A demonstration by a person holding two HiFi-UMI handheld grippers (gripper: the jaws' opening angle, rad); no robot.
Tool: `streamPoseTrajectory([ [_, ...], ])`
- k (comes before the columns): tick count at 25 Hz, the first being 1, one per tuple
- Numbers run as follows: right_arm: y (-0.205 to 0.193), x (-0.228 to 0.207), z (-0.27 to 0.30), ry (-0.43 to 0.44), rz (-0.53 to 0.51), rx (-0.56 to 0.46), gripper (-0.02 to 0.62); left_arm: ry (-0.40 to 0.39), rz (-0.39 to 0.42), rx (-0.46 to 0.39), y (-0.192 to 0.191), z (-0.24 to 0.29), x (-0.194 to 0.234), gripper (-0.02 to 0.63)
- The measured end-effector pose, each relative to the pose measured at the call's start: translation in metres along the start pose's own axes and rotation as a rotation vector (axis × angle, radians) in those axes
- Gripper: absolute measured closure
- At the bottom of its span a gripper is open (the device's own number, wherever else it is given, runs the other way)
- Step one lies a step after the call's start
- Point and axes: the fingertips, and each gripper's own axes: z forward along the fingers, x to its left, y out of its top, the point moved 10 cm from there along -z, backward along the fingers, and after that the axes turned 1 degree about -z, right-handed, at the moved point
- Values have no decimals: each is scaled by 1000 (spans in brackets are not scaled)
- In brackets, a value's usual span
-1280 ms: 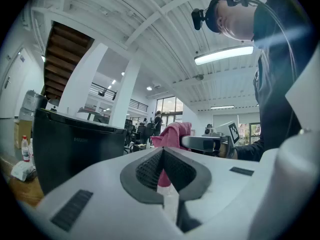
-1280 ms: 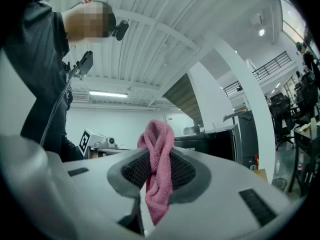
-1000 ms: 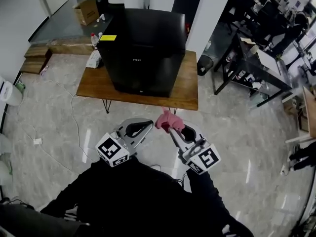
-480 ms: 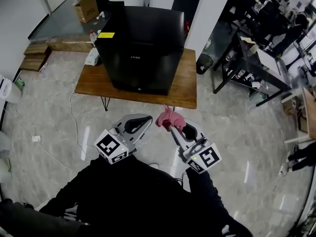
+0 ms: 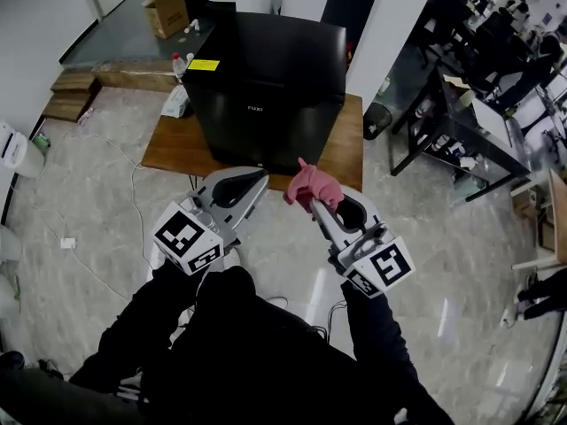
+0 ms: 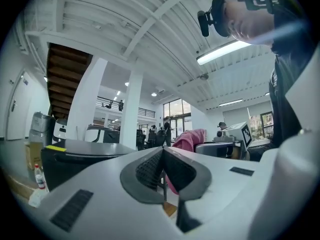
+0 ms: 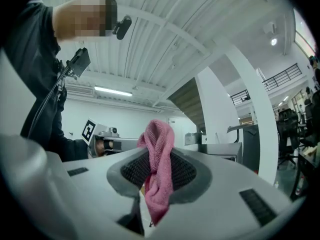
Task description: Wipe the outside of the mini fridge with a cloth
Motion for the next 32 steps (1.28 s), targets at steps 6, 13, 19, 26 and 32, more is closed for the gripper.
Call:
streamPoseTrajectory([
  [6,49,-44,79,31,-85,9,499,78,69,-14,47,22,77,600],
  [13,104,-114,196,8,-186,60,499,136,90,-56,101,56,208,600],
  [19,111,-158,281,13,-250,120,497,170,108,-51,119,82,299,600],
  [26,102,-206,414,23,-260,226,497,193,129,-7,125,105,413,600],
  [32,91,-246,491,54,-270,346,497,241,88,34,112,128,472,600],
])
